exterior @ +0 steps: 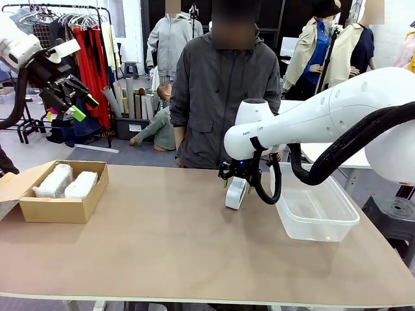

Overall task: Separate and place wrapped and unwrapped clocks.
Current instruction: Pick up the Digital clock indicated by the person, then if the picked Digital clock is wrapped, place it in the Package Box ; if not, place it in the Organizing box.

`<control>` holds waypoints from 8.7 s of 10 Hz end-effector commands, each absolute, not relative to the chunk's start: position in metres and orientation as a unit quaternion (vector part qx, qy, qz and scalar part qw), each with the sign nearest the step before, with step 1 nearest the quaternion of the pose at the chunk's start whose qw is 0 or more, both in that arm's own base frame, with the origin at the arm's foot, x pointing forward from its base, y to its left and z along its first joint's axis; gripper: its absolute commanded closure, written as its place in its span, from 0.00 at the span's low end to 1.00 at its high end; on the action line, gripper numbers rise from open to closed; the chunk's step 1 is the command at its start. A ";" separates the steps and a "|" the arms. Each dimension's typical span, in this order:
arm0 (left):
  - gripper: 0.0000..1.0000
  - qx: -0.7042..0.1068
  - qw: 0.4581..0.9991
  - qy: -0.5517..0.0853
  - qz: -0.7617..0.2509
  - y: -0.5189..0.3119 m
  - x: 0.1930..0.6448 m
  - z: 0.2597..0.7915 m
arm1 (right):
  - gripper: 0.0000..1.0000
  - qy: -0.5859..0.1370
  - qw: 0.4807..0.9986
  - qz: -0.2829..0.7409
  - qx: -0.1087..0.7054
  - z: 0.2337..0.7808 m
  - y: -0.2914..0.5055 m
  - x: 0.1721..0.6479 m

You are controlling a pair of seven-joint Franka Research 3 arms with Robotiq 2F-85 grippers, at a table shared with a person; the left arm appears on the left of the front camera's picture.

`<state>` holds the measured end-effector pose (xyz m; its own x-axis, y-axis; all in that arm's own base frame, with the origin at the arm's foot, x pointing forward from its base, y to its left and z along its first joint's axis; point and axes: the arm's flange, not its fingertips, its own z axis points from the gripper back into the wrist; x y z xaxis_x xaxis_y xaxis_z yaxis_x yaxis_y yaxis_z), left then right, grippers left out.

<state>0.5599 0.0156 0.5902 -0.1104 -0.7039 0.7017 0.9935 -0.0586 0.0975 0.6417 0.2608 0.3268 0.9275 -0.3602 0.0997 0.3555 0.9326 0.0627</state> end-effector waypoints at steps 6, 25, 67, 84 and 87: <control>0.00 -0.244 0.620 -0.290 -0.686 0.016 0.559 0.590 | 1.00 -0.056 0.985 -0.164 0.029 0.332 0.257 0.646; 0.00 -0.244 0.620 -0.290 -0.686 0.016 0.559 0.590 | 1.00 -0.147 0.986 -0.007 -0.083 0.553 0.313 0.514; 0.00 -0.244 0.620 -0.290 -0.686 0.016 0.559 0.590 | 1.00 -0.145 0.984 0.103 0.033 0.599 0.081 0.461; 0.00 -0.244 0.620 -0.290 -0.686 0.016 0.559 0.590 | 1.00 -0.071 0.995 0.048 0.059 0.460 0.015 0.559; 0.00 -0.244 0.620 -0.290 -0.686 0.016 0.559 0.590 | 1.00 -0.071 0.995 0.048 0.059 0.460 0.015 0.559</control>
